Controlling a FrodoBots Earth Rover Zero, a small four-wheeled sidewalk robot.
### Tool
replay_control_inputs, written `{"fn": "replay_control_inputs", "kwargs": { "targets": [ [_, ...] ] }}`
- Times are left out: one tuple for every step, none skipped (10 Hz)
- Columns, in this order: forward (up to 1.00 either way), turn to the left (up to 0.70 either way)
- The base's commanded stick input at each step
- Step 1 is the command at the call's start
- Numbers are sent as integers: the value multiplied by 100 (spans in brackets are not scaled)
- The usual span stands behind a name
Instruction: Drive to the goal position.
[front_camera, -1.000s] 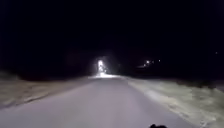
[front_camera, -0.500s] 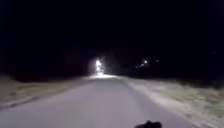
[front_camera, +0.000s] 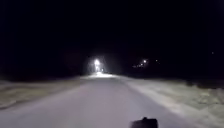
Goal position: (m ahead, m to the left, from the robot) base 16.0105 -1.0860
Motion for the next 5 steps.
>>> {"fn": "replay_control_inputs", "kwargs": {
  "targets": [
    [100, 9],
    [100, 40],
    [100, 0],
    [100, 0],
    [100, 0]
  ]
}}
